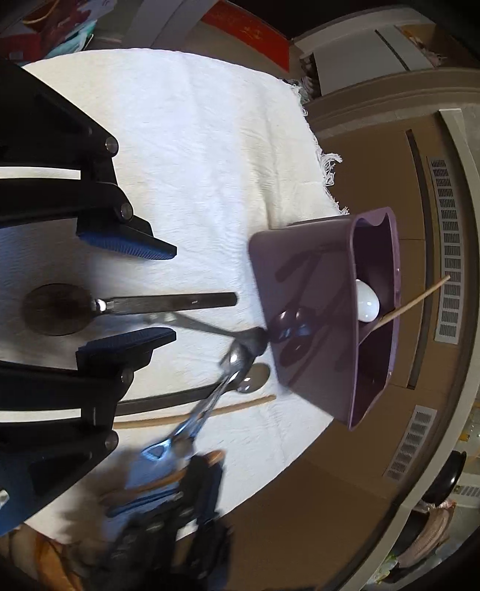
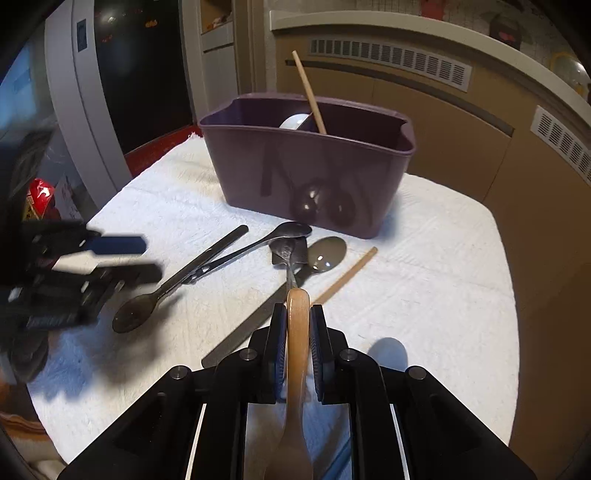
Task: Organize utensils
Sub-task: 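Grasp the light wooden spoon with the right gripper while the left grasps the dark brown spoon, then lift the wooden spoon and dark brown spoon with both grippers toward the caddy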
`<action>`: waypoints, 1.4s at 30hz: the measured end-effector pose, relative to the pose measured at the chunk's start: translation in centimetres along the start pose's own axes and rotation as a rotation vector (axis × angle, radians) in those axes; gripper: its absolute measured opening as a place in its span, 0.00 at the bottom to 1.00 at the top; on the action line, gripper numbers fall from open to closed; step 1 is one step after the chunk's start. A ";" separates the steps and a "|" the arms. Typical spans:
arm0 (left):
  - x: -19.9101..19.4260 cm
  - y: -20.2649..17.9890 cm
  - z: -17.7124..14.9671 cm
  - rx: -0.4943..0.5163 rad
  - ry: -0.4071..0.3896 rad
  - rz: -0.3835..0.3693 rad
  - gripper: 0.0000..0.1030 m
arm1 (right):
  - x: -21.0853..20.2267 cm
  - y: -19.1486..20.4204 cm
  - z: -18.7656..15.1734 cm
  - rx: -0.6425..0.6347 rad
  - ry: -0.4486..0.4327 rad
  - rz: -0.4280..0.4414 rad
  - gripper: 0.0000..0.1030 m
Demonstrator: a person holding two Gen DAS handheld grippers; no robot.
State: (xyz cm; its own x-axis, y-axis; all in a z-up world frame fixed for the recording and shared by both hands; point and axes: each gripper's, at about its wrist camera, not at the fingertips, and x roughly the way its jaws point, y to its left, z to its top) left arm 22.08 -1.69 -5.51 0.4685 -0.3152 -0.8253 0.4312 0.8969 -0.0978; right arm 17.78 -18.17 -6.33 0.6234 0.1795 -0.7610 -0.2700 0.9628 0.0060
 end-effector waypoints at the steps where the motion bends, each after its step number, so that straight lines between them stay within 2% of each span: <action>1: 0.7 0.0 0.8 -0.005 0.022 -0.007 0.34 | -0.1 0.0 -0.2 0.000 -0.005 0.001 0.13; 4: 2.3 -0.3 2.0 -0.005 0.063 -0.001 0.34 | -0.5 -0.3 -0.9 0.004 -0.013 0.015 0.13; 8: 4.5 -1.6 3.0 0.057 0.104 0.077 0.30 | -0.2 -1.0 -1.3 0.027 -0.013 0.033 0.13; 11: 6.0 -2.1 3.6 0.081 0.136 0.114 0.25 | 0.1 -1.5 -1.3 0.045 -0.012 0.048 0.13; 15: 6.9 -2.7 4.3 0.111 0.165 0.149 0.24 | 0.4 -1.9 -1.5 0.059 -0.004 0.056 0.13; 19: 7.1 -3.2 4.6 0.130 0.185 0.161 0.22 | 0.6 -2.0 -1.5 0.066 0.001 0.063 0.13; 24: 7.4 -2.3 4.9 0.081 0.190 0.115 0.22 | 0.6 -1.9 -1.4 0.070 0.004 0.061 0.13; 25: 7.4 -2.0 4.8 0.063 0.179 0.104 0.21 | 0.5 -2.0 -1.4 0.072 0.003 0.059 0.13; 27: 7.2 -1.7 4.4 0.055 0.148 0.097 0.10 | 0.2 -2.0 -1.3 0.076 0.000 0.054 0.13; 29: 6.6 -1.4 3.3 0.052 0.122 0.092 0.10 | -0.4 -1.9 -1.2 0.076 -0.008 0.047 0.13; 33: 4.1 -1.1 1.3 -0.009 0.061 0.037 0.10 | -1.9 -1.7 -1.0 0.076 -0.029 0.030 0.13; 38: -1.7 -0.5 -0.3 -0.050 -0.116 0.062 0.10 | -3.5 -1.0 -0.8 0.064 -0.047 0.022 0.13; 42: -6.2 -1.6 -0.4 -0.033 -0.235 0.078 0.09 | -5.5 -0.4 0.0 0.057 -0.085 0.025 0.13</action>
State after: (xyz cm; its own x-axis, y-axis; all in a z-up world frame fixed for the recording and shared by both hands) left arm 18.16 -1.01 -0.43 0.6679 -0.3043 -0.6792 0.3627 0.9300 -0.0599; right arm 14.45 -19.56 -2.20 0.6781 0.2174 -0.7021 -0.2452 0.9674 0.0628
